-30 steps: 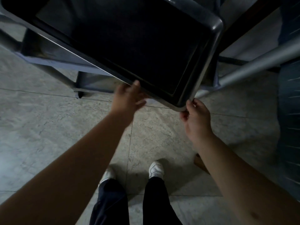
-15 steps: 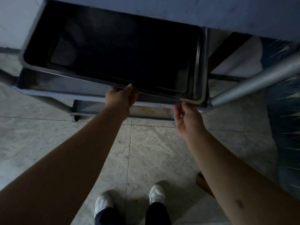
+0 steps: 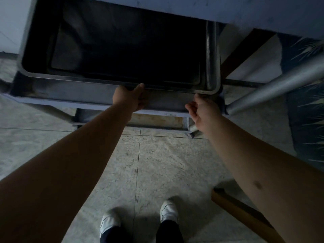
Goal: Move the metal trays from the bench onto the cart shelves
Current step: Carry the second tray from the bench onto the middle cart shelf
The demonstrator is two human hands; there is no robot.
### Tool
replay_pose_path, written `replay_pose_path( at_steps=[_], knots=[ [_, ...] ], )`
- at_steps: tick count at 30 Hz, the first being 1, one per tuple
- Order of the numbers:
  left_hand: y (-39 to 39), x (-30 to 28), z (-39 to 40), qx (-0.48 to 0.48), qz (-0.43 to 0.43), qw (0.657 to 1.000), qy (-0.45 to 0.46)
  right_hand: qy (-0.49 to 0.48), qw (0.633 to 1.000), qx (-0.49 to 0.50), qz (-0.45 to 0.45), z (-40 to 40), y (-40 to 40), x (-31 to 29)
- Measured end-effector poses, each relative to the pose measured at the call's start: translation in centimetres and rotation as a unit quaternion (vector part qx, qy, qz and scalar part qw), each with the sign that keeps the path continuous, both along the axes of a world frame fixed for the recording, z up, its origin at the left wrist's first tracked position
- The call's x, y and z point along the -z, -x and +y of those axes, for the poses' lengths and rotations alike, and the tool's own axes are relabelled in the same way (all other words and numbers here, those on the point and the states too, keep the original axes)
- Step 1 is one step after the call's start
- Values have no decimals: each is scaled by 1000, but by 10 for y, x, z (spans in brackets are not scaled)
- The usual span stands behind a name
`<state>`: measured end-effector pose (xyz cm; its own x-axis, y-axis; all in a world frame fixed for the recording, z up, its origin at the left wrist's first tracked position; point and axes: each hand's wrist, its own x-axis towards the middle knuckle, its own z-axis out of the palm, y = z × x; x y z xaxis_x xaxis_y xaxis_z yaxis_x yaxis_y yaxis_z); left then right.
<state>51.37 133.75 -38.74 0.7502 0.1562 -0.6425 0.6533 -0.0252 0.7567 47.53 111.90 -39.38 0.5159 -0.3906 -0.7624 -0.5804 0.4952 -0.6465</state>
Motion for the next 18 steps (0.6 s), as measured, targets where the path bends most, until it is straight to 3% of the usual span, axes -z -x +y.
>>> replay_pose_path(
  at_steps=[3, 5, 9, 12, 15, 18],
  knots=[
    [8, -2, 13, 98, -26, 985, -140, 23, 998, -50, -33, 6, 13, -6],
    [23, -9, 23, 163, -84, 953, -244, 95, 981, -162, -52, 12, 32, -11],
    [71, -43, 41, 311, -141, 879, -334, 336, 852, -399, -54, 22, 81, -33],
    [107, -80, 56, 413, -115, 809, -402, 399, 769, -498, -34, 29, 116, -71],
    [133, -125, 76, 444, -117, 758, -464, 473, 676, -565, 6, 38, 145, -117],
    [161, -182, 92, 465, -104, 717, -508, 511, 610, -605, 27, 45, 173, -172]
  ],
)
